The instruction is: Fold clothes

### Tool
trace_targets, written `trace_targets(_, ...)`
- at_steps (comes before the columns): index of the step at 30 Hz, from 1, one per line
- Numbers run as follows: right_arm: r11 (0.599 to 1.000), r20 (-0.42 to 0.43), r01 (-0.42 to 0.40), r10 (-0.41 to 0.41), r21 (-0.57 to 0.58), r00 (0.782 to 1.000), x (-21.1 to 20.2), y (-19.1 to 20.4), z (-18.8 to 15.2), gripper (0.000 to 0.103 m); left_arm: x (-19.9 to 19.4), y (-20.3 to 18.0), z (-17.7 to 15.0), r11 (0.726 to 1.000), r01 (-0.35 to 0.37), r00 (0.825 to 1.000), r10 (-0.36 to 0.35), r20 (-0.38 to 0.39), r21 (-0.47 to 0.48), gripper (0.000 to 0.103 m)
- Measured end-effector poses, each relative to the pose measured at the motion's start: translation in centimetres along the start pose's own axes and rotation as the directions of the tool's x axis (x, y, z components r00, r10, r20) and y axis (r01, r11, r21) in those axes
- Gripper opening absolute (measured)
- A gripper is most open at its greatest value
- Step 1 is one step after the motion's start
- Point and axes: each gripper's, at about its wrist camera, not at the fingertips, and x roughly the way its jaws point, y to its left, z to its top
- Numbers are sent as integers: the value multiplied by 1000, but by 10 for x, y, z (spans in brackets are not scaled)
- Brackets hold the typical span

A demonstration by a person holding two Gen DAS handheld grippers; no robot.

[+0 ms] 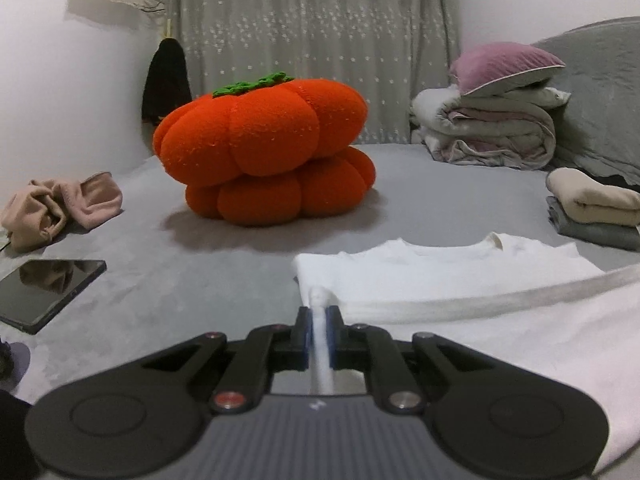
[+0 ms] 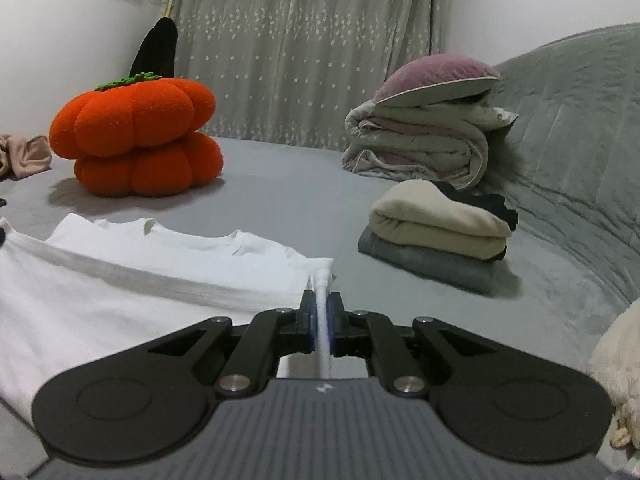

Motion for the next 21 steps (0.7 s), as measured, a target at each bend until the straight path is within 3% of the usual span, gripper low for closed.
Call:
trace_targets(5,999,-13,26,-26,-19,1000,22,9,-6,6,13,-7,-6,999,-25,999,26,-25,37,8)
trace_targets(9,998,-129,17,-24,-54,991,43,16,-14,6,32,-14,-18,995,-50,990,61,-127,90,10)
trace_targets(12,999,-191,6,-13,-37,982,53,13,-19,9,30,-18,-17,991,-66,989,80,-122,119,13)
trace_targets(15,1000,-186,10,-15,-29,982,47,9,-14,22,21,-20,-13,989,-74,993,85,-81,127,32)
trace_targets(19,1000,-159,12,-14,-13,987,32,9,-7,36,6,-23,-5,990,-75,997,76,-6,120,47)
trace_targets(21,1000,-134,-13,13,3,991,22,12,-1,41,-2,-29,-4,991,-22,1000,19,20,132,51)
